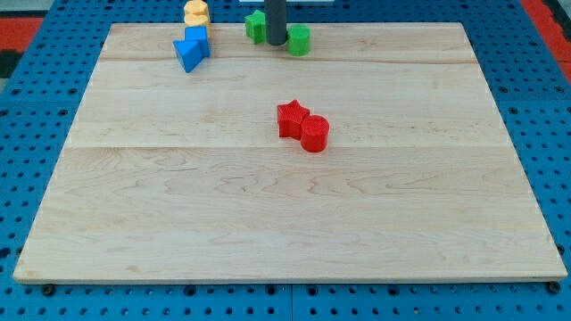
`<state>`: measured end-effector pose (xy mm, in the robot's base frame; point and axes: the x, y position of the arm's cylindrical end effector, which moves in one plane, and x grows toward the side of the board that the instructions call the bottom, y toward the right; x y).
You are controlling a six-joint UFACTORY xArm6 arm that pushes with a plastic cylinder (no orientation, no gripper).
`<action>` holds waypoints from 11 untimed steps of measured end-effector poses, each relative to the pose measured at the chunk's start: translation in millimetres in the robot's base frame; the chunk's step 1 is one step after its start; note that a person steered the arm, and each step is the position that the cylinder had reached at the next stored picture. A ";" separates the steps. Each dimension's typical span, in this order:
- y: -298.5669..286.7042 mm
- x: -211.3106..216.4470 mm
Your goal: Push the green circle towards the bottom right
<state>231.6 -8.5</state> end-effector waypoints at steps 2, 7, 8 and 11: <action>32.0 -7.1; 80.8 -11.8; 91.4 -0.3; 33.4 23.5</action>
